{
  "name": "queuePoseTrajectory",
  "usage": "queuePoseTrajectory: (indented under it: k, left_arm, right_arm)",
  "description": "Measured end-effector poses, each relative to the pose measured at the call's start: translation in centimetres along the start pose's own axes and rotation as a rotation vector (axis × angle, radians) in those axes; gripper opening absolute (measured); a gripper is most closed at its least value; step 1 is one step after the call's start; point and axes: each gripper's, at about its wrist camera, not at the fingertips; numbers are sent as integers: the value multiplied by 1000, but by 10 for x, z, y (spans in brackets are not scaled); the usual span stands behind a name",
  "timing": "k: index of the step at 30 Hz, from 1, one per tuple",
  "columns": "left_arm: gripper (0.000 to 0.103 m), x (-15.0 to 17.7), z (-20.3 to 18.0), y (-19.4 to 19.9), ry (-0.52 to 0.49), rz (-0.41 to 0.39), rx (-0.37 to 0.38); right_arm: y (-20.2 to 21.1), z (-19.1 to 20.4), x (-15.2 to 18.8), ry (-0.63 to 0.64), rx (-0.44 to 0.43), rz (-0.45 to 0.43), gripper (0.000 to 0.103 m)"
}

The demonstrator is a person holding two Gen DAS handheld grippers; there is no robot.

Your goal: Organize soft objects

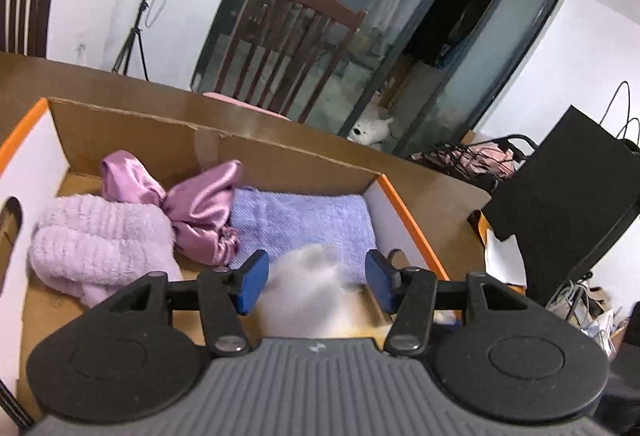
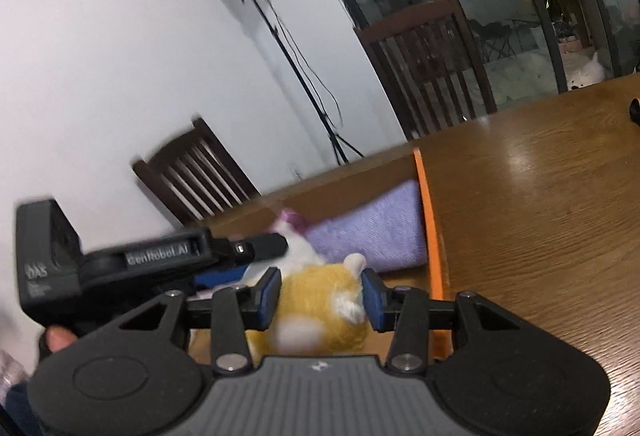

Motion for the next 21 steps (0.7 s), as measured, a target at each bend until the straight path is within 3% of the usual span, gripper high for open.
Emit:
queuePoseTrajectory:
  k: [3, 4, 5, 7, 14, 21]
  left_arm:
    - [57, 2, -8, 7, -34, -1, -6]
    - [57, 2, -11, 13, -49, -2, -7]
    - [59, 2, -12, 20, -62, -7, -6]
    - [60, 1, -17, 40, -101, -27, -12]
    - [69, 8, -39, 128, -300, -74, -121]
    - [79, 32, -59, 222, -387, -153, -189]
  right_arm:
    - [-7, 12, 7, 79, 82, -4, 42]
    - [-5, 15, 8, 79, 93, -4, 48]
    - [0, 17, 9, 71, 85, -8, 53]
    - [9, 20, 9, 65, 74, -27, 54]
    - [85, 41, -6, 131, 63, -137, 66]
    - [166, 71, 0, 220, 53, -215, 79]
Point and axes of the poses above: each gripper's, at about its wrist camera, not at the fingertips, and y roughly against the way its jaws point, z to its left, x to its underside, and after that the axes turned 10 degrees about -y, right-handed
